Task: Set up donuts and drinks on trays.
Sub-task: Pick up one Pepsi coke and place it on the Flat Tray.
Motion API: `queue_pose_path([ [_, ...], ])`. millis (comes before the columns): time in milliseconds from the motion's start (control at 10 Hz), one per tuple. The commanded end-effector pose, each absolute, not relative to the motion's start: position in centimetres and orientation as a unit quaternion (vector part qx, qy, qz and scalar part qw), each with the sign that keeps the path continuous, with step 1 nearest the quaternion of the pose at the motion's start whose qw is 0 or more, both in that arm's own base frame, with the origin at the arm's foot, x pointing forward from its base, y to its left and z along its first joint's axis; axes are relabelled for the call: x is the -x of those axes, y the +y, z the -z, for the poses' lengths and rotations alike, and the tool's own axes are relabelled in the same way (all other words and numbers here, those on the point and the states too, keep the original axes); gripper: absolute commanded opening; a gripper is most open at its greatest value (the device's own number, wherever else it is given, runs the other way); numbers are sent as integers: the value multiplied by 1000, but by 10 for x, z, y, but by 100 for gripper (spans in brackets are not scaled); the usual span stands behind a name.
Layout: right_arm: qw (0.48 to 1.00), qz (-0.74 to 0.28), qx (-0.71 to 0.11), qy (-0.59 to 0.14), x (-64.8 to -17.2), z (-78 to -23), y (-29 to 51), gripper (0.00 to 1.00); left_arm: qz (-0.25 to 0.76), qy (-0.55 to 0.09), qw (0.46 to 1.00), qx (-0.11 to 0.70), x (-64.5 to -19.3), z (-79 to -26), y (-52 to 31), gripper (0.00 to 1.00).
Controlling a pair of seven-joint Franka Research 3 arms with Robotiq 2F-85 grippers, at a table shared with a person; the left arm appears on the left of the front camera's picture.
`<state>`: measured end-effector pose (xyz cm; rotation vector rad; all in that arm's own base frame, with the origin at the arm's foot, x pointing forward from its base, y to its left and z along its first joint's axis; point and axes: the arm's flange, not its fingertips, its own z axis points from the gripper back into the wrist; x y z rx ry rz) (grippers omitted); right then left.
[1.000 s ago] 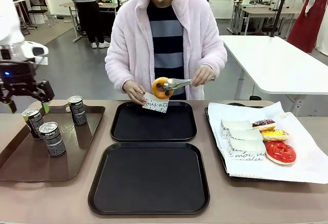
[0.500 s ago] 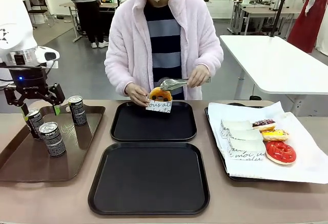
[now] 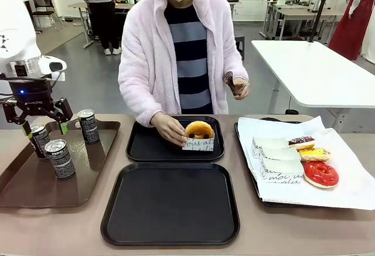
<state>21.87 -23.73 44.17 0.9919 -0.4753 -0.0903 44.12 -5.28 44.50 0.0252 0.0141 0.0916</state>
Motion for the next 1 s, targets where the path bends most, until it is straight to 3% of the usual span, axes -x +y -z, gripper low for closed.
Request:
queue_pose_path([
  [0, 847, 38, -476, -233, -220, -441, -238, 100, -31, -16, 999, 2, -423, -424, -66, 100],
  [800, 847, 38, -476, -233, -220, -441, -238, 100, -36, -14, 999, -10, -435, -389, -66, 100],
  [900, 847, 38, -476, -233, -220, -441, -238, 100, -36, -9, 999, -9, -437, -387, -65, 95],
])
